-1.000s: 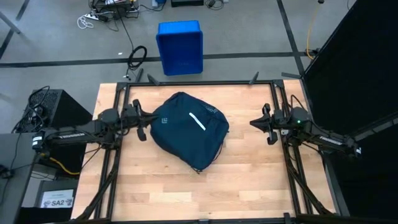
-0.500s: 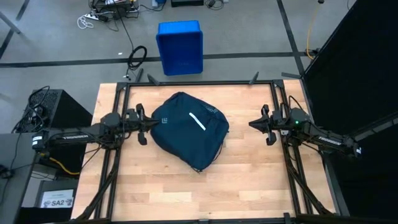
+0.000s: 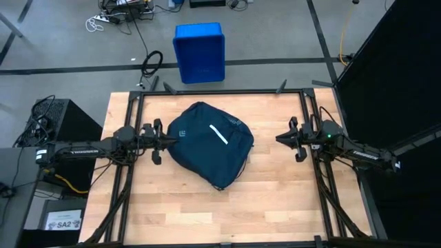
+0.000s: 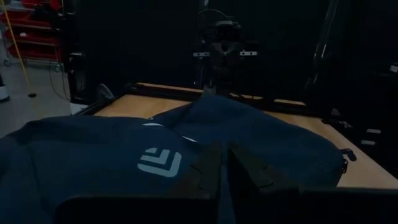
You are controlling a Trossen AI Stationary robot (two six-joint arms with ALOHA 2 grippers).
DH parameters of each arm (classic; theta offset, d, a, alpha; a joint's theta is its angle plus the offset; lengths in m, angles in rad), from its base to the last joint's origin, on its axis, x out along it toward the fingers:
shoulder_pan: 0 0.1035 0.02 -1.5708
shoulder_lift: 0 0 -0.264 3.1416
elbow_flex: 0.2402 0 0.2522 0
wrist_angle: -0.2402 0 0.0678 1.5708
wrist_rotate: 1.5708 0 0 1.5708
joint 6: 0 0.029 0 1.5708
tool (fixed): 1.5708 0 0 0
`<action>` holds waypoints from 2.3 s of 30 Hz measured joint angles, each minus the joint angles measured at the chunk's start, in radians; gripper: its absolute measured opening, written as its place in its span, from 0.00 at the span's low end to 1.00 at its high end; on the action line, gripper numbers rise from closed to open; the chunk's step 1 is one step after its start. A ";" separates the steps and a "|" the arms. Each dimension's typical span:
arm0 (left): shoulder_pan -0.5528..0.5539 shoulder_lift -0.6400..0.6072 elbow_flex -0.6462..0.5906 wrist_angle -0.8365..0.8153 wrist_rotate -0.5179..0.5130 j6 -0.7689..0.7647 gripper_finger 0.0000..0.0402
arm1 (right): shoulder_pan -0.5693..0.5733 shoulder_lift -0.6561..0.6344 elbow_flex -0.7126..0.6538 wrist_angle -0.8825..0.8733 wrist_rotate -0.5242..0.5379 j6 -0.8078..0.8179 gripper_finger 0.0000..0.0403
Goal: Unpack backpack
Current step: Return to Home Position
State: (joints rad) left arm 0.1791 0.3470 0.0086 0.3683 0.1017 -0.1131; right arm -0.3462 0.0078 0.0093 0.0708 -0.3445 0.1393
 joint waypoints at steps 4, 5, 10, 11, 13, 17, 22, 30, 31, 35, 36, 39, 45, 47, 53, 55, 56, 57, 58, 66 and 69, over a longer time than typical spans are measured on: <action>0.000 0.000 0.000 0.001 0.000 0.001 0.00 | 0.000 0.000 0.000 0.000 0.010 0.028 0.07; 0.000 0.000 0.000 0.003 0.000 0.001 0.00 | 0.000 0.000 0.000 0.003 0.010 0.022 0.07; 0.000 0.000 0.000 0.003 0.000 0.002 0.00 | 0.000 0.000 0.000 0.003 0.011 0.009 0.07; 0.000 0.000 0.000 0.003 0.000 0.003 0.00 | 0.000 0.000 0.000 0.004 0.011 0.009 0.06; 0.000 0.000 0.000 0.004 0.000 0.003 0.00 | 0.000 0.000 0.000 0.004 0.011 0.008 0.06; 0.000 0.000 0.000 0.004 0.000 0.003 0.00 | 0.000 0.000 -0.001 0.005 0.011 0.008 0.07; 0.000 0.000 -0.001 0.004 0.000 0.003 0.00 | 0.000 0.000 -0.001 0.005 0.011 0.008 0.09; 0.000 0.000 -0.001 0.004 0.000 0.003 0.00 | 0.000 0.000 -0.001 0.005 0.011 0.007 0.11; 0.000 0.000 -0.001 0.005 0.000 0.003 0.00 | 0.000 0.000 -0.001 0.005 0.011 0.007 0.11; 0.000 0.000 -0.001 0.005 0.000 0.003 0.00 | 0.000 0.000 -0.001 0.005 0.011 0.007 0.11; 0.000 0.000 -0.001 0.005 0.000 0.003 0.00 | 0.000 0.000 -0.001 0.005 0.011 0.007 0.11; 0.000 0.000 -0.001 0.005 0.000 0.003 0.00 | 0.000 0.000 -0.001 0.005 0.011 0.007 0.10; 0.000 0.000 -0.001 0.005 0.000 0.003 0.00 | 0.000 0.000 -0.001 0.005 0.011 0.007 0.08; 0.000 0.000 -0.001 0.005 0.000 0.003 0.00 | 0.000 0.000 -0.001 0.005 0.011 0.007 0.07; 0.000 0.000 -0.001 0.005 0.000 0.004 0.00 | 0.000 0.000 -0.001 0.005 0.011 0.007 0.06; 0.000 0.000 -0.001 0.005 0.000 0.003 0.00 | 0.000 0.000 -0.001 0.005 0.011 0.007 0.07; 0.000 0.000 -0.001 0.005 0.000 0.003 0.00 | 0.000 0.000 -0.001 0.005 0.011 0.007 0.07; 0.000 0.000 -0.001 0.005 0.000 0.004 0.00 | 0.000 0.000 -0.001 0.005 0.011 0.007 0.08; 0.000 0.000 -0.001 0.005 0.000 0.004 0.00 | 0.000 0.000 -0.001 0.005 0.011 0.007 0.08; 0.000 0.000 -0.001 0.005 0.000 0.004 0.00 | 0.000 0.000 -0.002 0.005 0.011 0.007 0.11; 0.000 0.000 -0.002 0.005 0.000 0.004 0.00 | 0.000 0.000 -0.002 0.005 0.011 0.007 0.12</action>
State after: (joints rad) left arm 0.1793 0.3470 0.0071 0.3729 0.1017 -0.1094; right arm -0.3466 0.0082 0.0078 0.0761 -0.3340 0.1467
